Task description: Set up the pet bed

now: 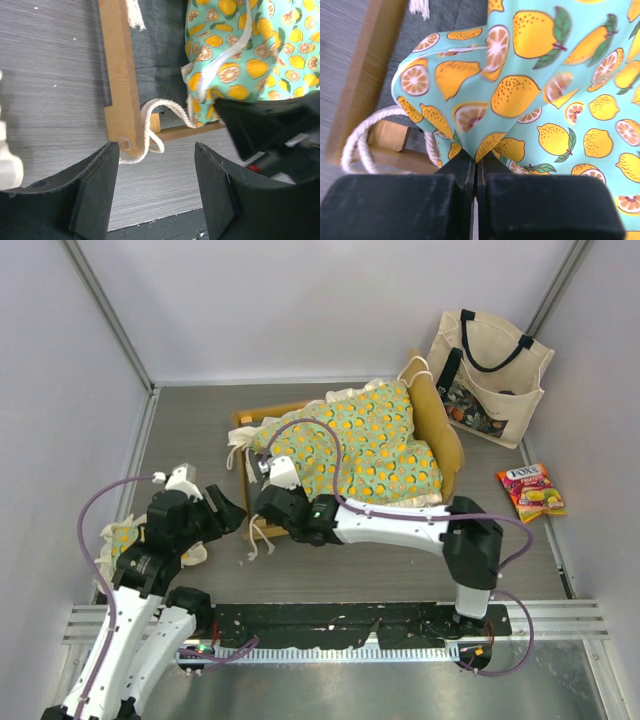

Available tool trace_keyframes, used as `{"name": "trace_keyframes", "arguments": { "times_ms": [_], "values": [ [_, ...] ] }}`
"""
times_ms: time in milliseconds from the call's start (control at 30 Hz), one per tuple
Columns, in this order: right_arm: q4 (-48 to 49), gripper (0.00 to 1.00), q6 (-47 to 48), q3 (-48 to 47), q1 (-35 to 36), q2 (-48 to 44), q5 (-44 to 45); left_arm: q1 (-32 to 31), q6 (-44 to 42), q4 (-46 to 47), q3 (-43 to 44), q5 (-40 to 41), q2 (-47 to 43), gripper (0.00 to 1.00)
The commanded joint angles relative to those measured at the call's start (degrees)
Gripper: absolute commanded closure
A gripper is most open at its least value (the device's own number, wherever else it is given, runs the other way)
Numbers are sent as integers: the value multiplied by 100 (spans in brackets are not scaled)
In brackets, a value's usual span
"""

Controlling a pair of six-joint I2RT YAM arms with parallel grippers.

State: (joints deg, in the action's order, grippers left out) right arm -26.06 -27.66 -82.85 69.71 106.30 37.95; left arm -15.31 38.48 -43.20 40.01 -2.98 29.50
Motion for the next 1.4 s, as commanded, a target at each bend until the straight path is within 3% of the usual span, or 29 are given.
{"name": "trace_keyframes", "arguments": {
  "times_ms": [0,267,533,700,1100,1367],
  "values": [
    [593,99,243,269,-211,-1128,-190,-16,-569,690,174,-817,625,35],
    [963,99,393,690,-722,-1735,-1008,-7,-1377,1507,429,-1433,1506,33],
    [1051,99,437,814,-1065,-2008,-1554,-16,-1756,3150,121,-2548,1752,37],
    [1103,99,428,814,-1197,-2078,-1695,-138,-2116,2994,165,-2761,2314,44],
    [1191,99,323,770,-1381,-2078,-1958,-754,-2714,2756,7,-2268,2456,39],
    [1209,99,270,744,-1416,-2070,-2055,-895,-2767,2677,68,-2198,2719,43]
  ]
}}
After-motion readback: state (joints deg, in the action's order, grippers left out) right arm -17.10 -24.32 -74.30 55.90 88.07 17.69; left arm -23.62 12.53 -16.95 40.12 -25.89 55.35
